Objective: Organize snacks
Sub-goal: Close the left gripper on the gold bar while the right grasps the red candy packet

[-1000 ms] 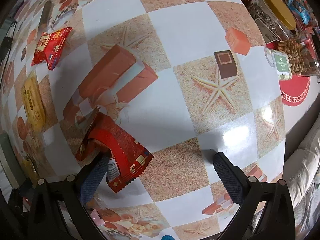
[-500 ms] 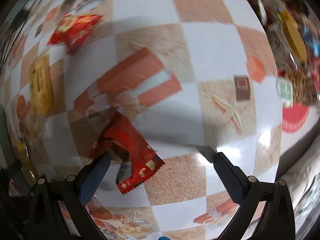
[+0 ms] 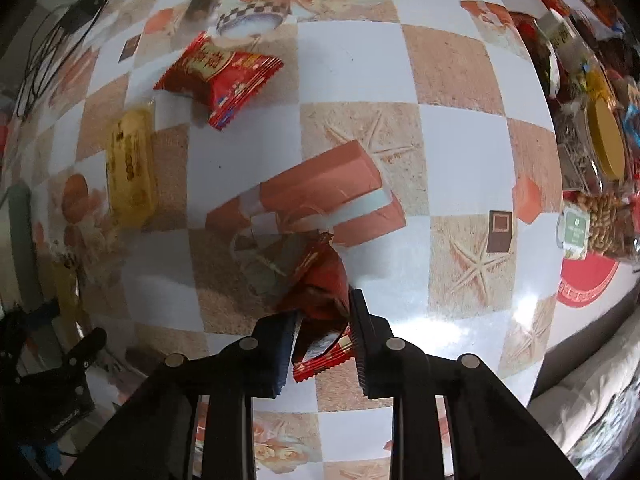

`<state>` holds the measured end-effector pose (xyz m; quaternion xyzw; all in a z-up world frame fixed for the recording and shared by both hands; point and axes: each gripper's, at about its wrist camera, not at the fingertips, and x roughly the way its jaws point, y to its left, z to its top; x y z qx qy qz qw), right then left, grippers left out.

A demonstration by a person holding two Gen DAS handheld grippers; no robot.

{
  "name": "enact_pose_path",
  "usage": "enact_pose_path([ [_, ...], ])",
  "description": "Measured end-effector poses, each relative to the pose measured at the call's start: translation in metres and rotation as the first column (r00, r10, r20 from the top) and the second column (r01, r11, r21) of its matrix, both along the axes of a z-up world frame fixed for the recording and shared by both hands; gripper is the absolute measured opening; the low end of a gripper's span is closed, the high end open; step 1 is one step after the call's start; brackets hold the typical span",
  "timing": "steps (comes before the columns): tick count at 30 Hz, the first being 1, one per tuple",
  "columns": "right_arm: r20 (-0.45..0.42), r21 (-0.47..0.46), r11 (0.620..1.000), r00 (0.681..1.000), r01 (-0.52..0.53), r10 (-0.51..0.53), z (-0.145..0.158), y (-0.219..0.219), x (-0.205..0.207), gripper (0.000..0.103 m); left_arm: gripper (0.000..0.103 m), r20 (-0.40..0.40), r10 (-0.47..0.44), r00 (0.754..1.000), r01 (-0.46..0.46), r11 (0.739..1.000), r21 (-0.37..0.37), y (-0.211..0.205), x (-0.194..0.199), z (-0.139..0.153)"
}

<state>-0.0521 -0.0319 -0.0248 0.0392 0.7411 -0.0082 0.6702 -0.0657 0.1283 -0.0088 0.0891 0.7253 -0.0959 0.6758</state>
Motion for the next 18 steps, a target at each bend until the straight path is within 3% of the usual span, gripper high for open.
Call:
enact_pose_path([
  [5, 0.000, 0.045, 0.999, 1.000, 0.024, -0.024, 0.011, -0.001, -0.008, 0.027, 0.025, -0.011, 0.083, 0.996, -0.084, 0.994, -0.075, 0.021, 0.001, 0.012],
  [13, 0.006, 0.110, 0.994, 1.000, 0.013, -0.014, 0.034, 0.014, -0.037, 0.027, 0.025, 0.030, 0.080, 0.996, -0.075, 0.989, -0.127, 0.030, -0.015, 0.047],
  [18, 0.021, 0.152, 0.988, 0.999, -0.035, 0.032, 0.054, 0.053, -0.050, 0.027, 0.025, 0.061, 0.105, 0.993, -0.095, 0.983, -0.155, 0.039, -0.021, 0.070],
])
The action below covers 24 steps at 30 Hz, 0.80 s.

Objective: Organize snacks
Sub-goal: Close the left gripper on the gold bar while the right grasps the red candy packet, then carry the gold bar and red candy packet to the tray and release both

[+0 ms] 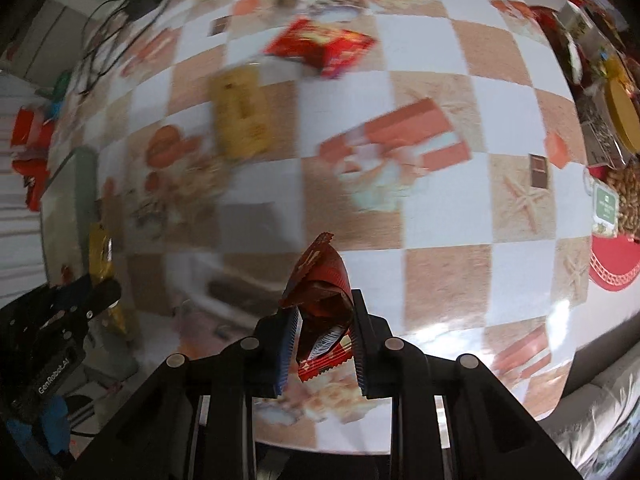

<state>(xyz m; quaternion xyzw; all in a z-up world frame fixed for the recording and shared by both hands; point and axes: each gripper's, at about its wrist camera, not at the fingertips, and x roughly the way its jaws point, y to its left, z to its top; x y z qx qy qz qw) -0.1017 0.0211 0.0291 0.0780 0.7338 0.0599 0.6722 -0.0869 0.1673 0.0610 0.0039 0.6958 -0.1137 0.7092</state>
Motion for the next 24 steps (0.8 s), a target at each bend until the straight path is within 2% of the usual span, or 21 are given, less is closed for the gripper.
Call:
enact_pose_path([
  [6, 0.023, 0.036, 0.998, 0.998, -0.061, 0.060, 0.016, 0.042, 0.002, 0.027, 0.025, 0.043, 0.055, 0.998, -0.055, 0.998, -0.009, 0.046, -0.011, 0.027],
  [8, 0.031, 0.047, 0.995, 0.996, -0.084, 0.083, 0.014, 0.040, 0.010, 0.027, 0.025, 0.051, 0.083, 0.995, -0.083, 0.997, -0.003, 0.061, -0.012, 0.024],
  [11, 0.045, 0.056, 0.990, 0.991, -0.131, 0.128, 0.015, 0.059, 0.021, 0.027, 0.025, 0.060, 0.120, 0.991, -0.121, 0.993, 0.009, 0.078, -0.014, 0.022],
  [24, 0.074, 0.077, 0.943, 0.945, -0.324, 0.319, 0.021, 0.165, 0.037, 0.027, 0.025, 0.070, 0.249, 0.966, -0.253, 0.966, 0.046, 0.148, -0.023, 0.020],
])
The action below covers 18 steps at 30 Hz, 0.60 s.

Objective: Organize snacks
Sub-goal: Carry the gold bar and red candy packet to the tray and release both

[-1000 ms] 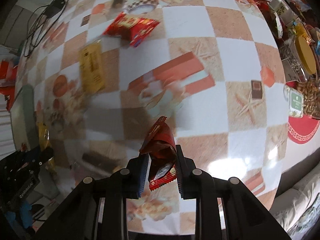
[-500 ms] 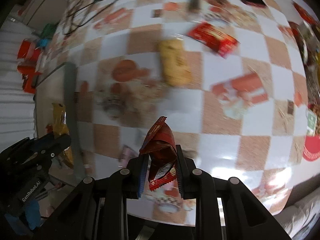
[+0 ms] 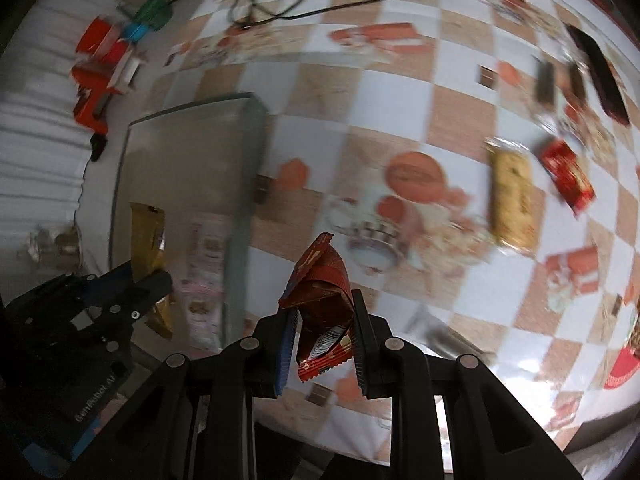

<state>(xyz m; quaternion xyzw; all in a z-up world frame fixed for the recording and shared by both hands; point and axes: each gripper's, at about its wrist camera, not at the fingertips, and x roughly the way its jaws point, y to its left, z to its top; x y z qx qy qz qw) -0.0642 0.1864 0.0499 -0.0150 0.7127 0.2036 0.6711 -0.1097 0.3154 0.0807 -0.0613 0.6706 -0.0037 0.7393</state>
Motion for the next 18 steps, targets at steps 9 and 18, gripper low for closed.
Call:
enact_pose_path([
  [9, -0.001, 0.018, 0.995, 0.995, -0.097, 0.097, -0.004, 0.065, 0.003, 0.027, 0.025, -0.033, 0.068, 0.997, -0.068, 0.998, 0.013, 0.037, -0.007, -0.012],
  [18, -0.024, 0.032, 0.987, 0.987, -0.158, 0.158, -0.012, 0.107, -0.001, 0.027, 0.025, -0.083, 0.081, 0.993, -0.081, 0.997, 0.006, 0.054, -0.019, -0.027],
])
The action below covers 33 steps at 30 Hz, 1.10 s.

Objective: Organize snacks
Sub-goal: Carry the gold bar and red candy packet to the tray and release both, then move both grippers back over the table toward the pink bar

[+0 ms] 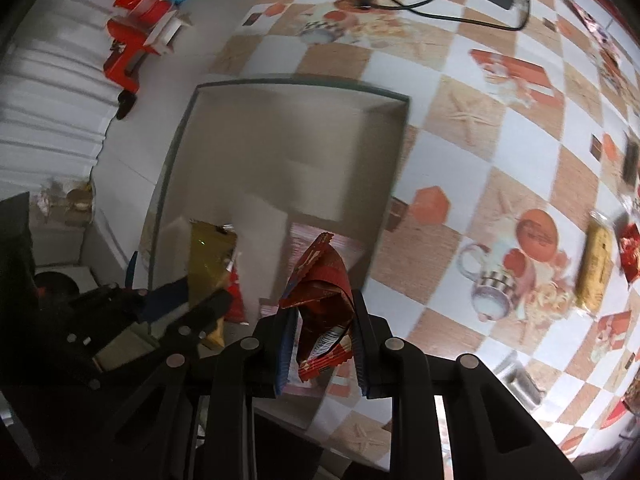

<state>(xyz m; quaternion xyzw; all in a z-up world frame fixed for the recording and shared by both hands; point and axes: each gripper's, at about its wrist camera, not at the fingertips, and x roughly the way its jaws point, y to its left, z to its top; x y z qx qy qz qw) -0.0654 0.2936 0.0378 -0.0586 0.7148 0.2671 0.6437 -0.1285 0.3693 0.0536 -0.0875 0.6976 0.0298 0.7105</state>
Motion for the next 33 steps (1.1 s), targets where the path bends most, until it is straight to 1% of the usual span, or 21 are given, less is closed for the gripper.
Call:
enact_pose_path([
  [6, -0.023, -0.008, 1.000, 1.000, -0.020, 0.020, -0.011, 0.015, -0.001, 0.027, 0.025, -0.018, -0.004, 1.000, 0.004, 1.000, -0.005, 0.004, -0.005, -0.006],
  [13, -0.045, -0.012, 0.999, 0.999, -0.029, 0.029, -0.019, 0.023, -0.003, 0.027, 0.025, -0.029, -0.006, 1.000, 0.006, 1.000, -0.010, 0.005, -0.008, -0.011],
  [16, -0.046, -0.011, 0.999, 0.998, -0.035, 0.034, -0.021, 0.026, -0.003, 0.027, 0.027, -0.033, -0.005, 0.999, 0.005, 1.000, -0.011, 0.006, -0.006, -0.012],
  [17, -0.053, -0.008, 0.999, 0.998, -0.036, 0.035, -0.022, 0.027, -0.003, 0.027, 0.029, -0.036, -0.008, 0.999, 0.007, 1.000, -0.009, 0.005, -0.007, -0.012],
  [18, -0.058, -0.006, 0.999, 0.998, -0.036, 0.035, -0.024, 0.028, -0.003, 0.027, 0.040, -0.038, -0.009, 0.999, 0.009, 1.000, -0.007, 0.005, -0.007, -0.012],
  [19, -0.062, -0.004, 0.999, 0.998, -0.033, 0.033, -0.024, 0.028, -0.003, 0.027, 0.055, -0.039, -0.009, 0.999, 0.009, 1.000, -0.002, 0.004, -0.008, -0.011],
  [20, -0.064, -0.003, 0.999, 0.997, -0.032, 0.031, -0.024, 0.027, -0.002, 0.027, 0.062, -0.036, -0.007, 0.999, 0.007, 1.000, 0.004, 0.003, -0.009, -0.010],
  [21, -0.068, -0.001, 1.000, 0.997, -0.031, 0.031, -0.025, 0.026, -0.002, 0.028, 0.072, -0.028, -0.004, 1.000, 0.005, 1.000, 0.009, 0.003, -0.011, -0.009],
  [23, -0.067, -0.004, 0.999, 0.997, -0.035, 0.035, -0.025, 0.025, -0.003, 0.028, 0.077, -0.017, -0.005, 1.000, 0.005, 1.000, 0.016, 0.002, -0.011, -0.006],
  [25, -0.060, -0.008, 0.999, 0.998, -0.032, 0.031, -0.024, 0.023, -0.004, 0.029, 0.078, -0.017, -0.007, 1.000, 0.007, 1.000, 0.020, 0.000, -0.010, -0.005],
  [26, -0.060, -0.009, 1.000, 0.998, -0.028, 0.027, -0.024, 0.020, -0.004, 0.046, 0.078, -0.020, -0.007, 1.000, 0.008, 1.000, 0.023, 0.000, -0.010, -0.004],
  [27, -0.058, -0.010, 1.000, 0.998, -0.019, 0.019, -0.023, 0.017, -0.004, 0.072, 0.078, -0.023, -0.008, 1.000, 0.008, 1.000, 0.024, -0.001, -0.010, -0.005],
  [28, -0.051, -0.009, 1.000, 0.999, -0.011, 0.011, -0.022, 0.014, -0.003, 0.080, 0.078, -0.026, -0.009, 1.000, 0.009, 1.000, 0.023, -0.002, -0.010, -0.005],
  [30, -0.031, -0.002, 1.000, 0.999, 0.004, -0.004, -0.017, 0.006, -0.003, 0.081, 0.078, -0.029, -0.013, 1.000, 0.013, 1.000, 0.021, -0.004, -0.009, -0.004],
  [33, -0.026, -0.024, 0.999, 0.999, 0.026, -0.026, -0.019, -0.010, -0.002, 0.081, 0.078, -0.028, -0.032, 0.999, 0.033, 0.999, 0.024, -0.009, -0.005, -0.003],
])
